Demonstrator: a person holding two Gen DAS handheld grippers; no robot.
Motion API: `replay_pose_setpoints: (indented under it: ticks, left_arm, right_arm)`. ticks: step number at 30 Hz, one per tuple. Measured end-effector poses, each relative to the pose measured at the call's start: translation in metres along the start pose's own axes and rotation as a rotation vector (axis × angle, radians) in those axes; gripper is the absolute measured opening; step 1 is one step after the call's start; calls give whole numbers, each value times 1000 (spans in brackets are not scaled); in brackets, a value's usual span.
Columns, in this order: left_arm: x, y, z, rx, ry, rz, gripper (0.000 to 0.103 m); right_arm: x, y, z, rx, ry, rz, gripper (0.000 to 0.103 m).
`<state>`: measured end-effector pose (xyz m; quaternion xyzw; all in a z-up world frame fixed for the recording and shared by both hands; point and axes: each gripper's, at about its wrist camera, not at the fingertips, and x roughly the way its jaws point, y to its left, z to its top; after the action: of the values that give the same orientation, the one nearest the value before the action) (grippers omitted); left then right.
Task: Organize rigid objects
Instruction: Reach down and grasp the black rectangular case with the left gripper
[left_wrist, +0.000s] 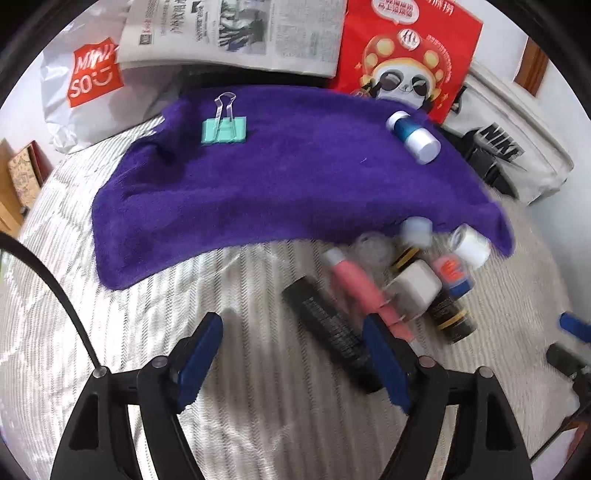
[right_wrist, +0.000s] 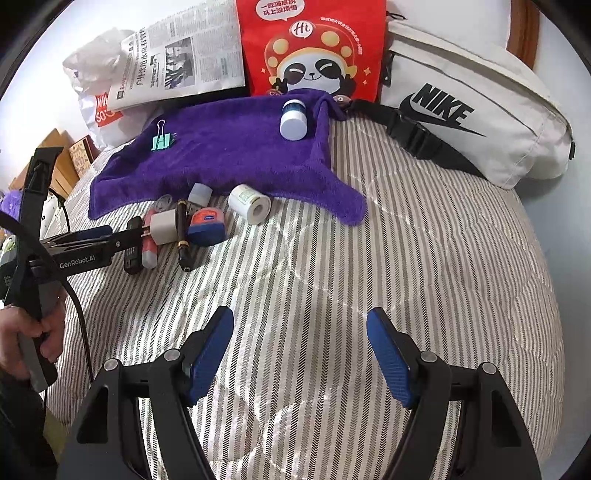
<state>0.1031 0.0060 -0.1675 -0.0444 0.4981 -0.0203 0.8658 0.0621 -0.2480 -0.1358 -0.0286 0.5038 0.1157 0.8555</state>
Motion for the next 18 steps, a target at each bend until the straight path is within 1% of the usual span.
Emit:
replay_pose_setpoints:
  ticks: [2,4,7,8,11,13,15,16,17,18]
  left_arm:
    - [-3,8,-3,-8,3,-13,79]
    - [-7,14,-7,2,-2,10,77]
    - [-9,24,-15,51,-3,112,75]
    - [-9,27,-16,54,1,119,73]
    - [-12,32,-16,14,-13,61,69]
    - [-12,30,-11,-23,-9,-19,69]
    - [-8,22,-5,-47,-1,-65,69]
    - [-4,15,-2,-38,5,-59,69]
    - [-1,10,-1,-27,6,-31,73]
    - [1,3,2,-11,4,-3,73]
  right_arm:
    - [1,0,-2,-2,2,3,74]
    - [2,0,-2,-2,5,5,74]
    - [3,-1,-3,-2,6,5,74]
    - [3,-1,-3,-1,6,7,74]
    - [4,-1,-3,0,8,12,74]
    - [6,-1,-3,-2,13,7,74]
    - [8,-1,-2,-2,20,6,74]
    - [9,0,-1,-3,21,6,74]
    - [9,0,-1,-5,22,3,74]
    - [8,1,-1,-9,22,-1,74]
